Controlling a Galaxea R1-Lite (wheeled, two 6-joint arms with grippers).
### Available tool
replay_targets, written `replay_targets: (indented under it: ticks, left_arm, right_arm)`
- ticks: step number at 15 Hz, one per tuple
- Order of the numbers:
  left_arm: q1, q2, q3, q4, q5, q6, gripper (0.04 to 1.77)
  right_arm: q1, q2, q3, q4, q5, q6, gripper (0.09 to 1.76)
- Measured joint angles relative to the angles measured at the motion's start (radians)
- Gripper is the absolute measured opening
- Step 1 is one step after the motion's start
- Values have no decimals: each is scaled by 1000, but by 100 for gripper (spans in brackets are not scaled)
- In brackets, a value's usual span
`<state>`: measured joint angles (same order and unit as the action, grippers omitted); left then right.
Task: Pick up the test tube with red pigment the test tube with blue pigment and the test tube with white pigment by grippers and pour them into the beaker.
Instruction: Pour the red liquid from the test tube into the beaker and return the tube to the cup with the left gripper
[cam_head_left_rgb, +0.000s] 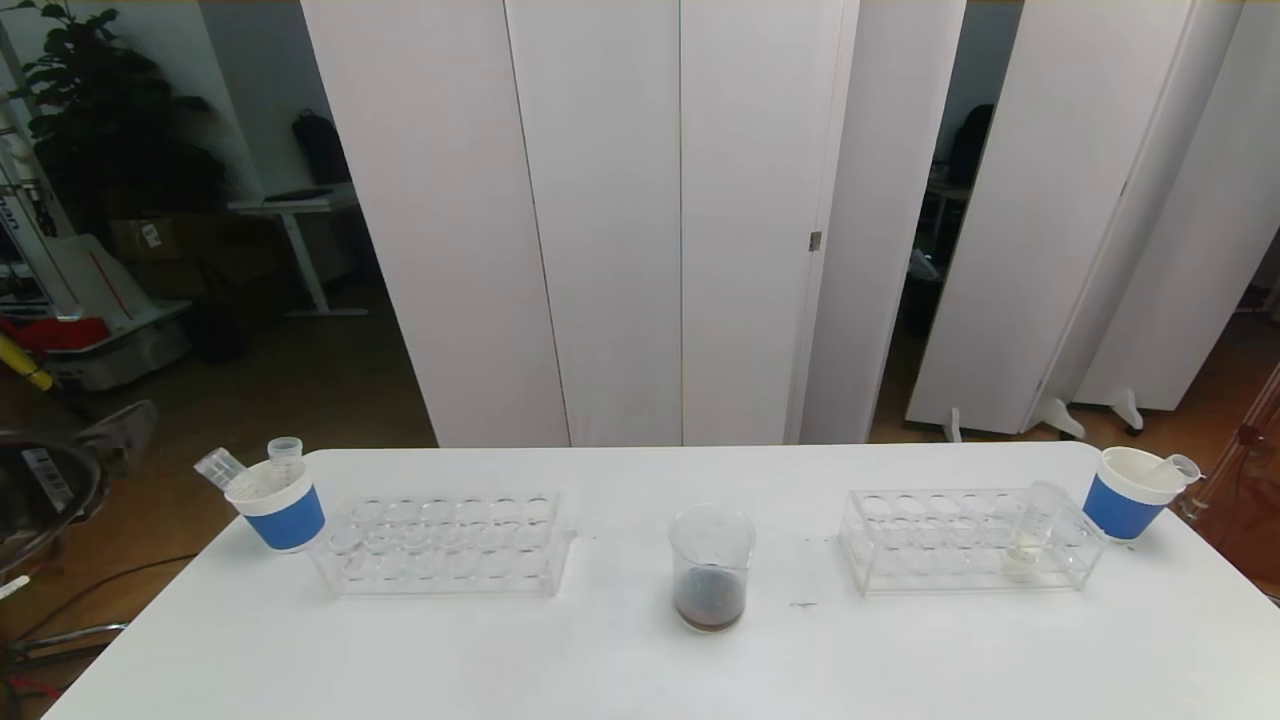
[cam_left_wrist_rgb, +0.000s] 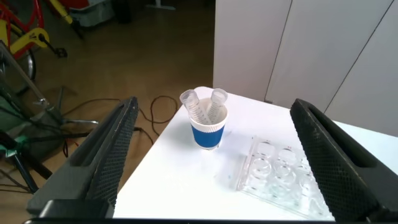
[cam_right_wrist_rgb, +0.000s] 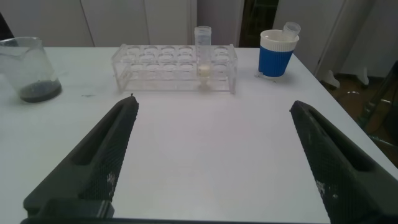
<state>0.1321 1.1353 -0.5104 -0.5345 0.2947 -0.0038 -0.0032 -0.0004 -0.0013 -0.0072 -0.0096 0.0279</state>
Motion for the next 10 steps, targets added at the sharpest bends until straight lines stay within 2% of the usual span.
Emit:
replay_targets:
  ticks: [6,10]
  left_arm:
    - [-13,-447,-17,440,-31,4,175]
    - [-56,-666,-57,651,-39,19,175]
  right_arm:
    - [0,0,0,0,0,0,175]
    - [0,0,0,0,0,0,175]
